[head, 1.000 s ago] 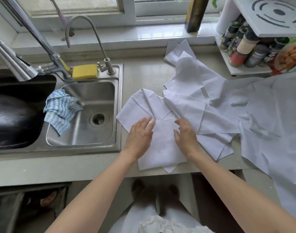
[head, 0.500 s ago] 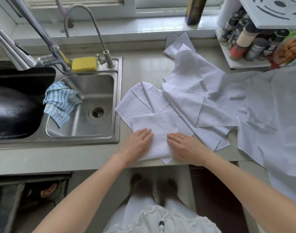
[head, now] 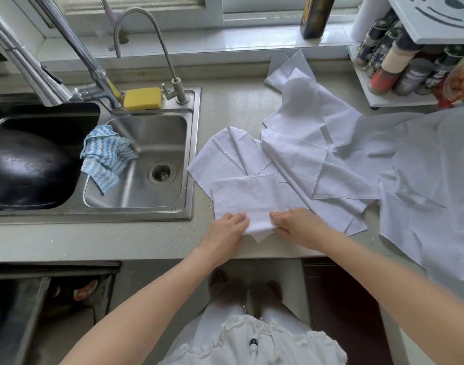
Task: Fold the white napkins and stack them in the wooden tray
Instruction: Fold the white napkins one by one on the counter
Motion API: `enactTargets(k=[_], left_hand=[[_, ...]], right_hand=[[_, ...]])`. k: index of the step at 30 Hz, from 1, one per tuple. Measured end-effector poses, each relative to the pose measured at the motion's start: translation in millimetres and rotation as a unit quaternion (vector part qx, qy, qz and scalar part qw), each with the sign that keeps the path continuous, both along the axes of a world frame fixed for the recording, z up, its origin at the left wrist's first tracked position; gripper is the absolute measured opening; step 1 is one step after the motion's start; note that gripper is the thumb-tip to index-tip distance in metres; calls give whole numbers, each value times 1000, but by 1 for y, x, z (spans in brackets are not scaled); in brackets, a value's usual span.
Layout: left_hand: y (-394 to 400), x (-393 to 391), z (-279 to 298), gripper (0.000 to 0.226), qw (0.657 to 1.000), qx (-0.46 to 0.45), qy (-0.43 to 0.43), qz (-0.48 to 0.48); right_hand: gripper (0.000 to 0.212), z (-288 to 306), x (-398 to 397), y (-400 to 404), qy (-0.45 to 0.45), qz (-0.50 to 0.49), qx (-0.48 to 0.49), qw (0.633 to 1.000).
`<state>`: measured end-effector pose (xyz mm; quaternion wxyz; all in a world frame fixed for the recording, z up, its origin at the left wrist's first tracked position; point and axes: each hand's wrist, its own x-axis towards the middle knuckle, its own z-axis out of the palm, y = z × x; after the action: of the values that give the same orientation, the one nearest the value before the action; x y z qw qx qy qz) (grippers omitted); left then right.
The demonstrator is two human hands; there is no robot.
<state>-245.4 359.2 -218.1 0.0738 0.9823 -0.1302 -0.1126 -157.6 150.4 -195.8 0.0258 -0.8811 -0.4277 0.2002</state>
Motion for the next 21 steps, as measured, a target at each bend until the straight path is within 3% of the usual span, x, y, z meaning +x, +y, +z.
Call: enactTargets(k=[2,5,7,10,12,16,21], left_hand=[[4,13,7,33,999,-29,14,19],[17,37,17,19,989,-108,82,56],[27,50,24,21,973,-166,136,86],[42,64,34,37,921,-280,211,172],[48,72,37,39,897,-321,201,228],[48,87,30,34,901,-269,134,314],[41,92,21,22,916,-186,102,342]], right_hand=[[25,4,11,2,28,-37,10,999],[24,13,31,6,142,-123,71,980],[17,17,45,7,195,-163,101,962],[13,19,61,12,196,-197,127,952],[17,17,69,19,172,-202,125,956],[20,9,82,36,117,-238,122,956],[15,-8,83,49,43,-233,90,967]])
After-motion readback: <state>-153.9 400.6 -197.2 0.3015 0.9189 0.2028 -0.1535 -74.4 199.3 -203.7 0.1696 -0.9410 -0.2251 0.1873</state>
